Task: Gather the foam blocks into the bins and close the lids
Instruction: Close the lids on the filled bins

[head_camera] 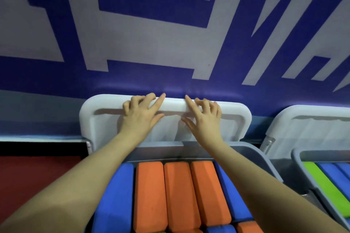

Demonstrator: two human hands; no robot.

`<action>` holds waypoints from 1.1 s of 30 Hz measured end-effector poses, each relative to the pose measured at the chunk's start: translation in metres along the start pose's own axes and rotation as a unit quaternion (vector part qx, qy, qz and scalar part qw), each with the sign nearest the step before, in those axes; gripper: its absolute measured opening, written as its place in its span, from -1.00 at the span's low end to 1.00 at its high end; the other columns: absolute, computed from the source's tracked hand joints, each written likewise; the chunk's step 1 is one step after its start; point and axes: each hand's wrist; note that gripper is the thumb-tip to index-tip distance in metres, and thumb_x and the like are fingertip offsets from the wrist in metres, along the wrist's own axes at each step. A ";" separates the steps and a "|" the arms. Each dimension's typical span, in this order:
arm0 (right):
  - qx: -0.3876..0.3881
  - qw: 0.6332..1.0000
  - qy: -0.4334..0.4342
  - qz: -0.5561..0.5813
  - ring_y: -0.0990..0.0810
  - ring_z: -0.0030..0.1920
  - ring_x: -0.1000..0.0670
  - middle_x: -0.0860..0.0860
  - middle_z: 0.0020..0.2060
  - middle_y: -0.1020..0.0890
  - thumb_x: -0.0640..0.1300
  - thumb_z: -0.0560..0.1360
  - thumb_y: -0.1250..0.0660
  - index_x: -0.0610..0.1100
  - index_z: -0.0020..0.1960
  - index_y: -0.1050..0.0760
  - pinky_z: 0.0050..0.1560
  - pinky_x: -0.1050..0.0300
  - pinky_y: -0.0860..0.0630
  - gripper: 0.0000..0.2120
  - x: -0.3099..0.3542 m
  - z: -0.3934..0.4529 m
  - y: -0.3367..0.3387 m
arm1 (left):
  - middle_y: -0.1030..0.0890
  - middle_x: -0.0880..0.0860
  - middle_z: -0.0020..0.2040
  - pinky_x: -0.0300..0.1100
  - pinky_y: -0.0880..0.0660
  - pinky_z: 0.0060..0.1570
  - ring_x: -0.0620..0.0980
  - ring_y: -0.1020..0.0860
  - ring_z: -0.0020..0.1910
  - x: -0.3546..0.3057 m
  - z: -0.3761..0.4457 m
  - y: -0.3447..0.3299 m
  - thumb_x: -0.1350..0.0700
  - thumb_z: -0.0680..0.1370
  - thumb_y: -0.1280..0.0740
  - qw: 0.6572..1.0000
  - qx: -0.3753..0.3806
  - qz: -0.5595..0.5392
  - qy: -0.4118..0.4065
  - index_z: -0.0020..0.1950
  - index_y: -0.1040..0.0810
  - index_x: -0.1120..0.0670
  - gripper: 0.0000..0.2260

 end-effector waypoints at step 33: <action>-0.191 0.978 0.078 0.007 -0.57 0.10 -0.18 -0.07 0.11 -0.61 -0.07 0.51 -0.32 -0.10 0.28 -0.52 0.26 -0.24 -0.29 -0.64 0.008 0.125 0.174 | -0.61 0.11 0.20 0.03 -0.51 0.13 0.11 -0.60 0.14 0.013 0.134 0.172 0.02 0.60 -0.24 0.969 -0.178 0.100 -0.143 0.24 -0.60 0.12 -0.70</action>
Point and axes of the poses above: each hand's wrist, its own z-axis towards the middle knuckle, its own y-axis out of the back of the hand, x = y × z
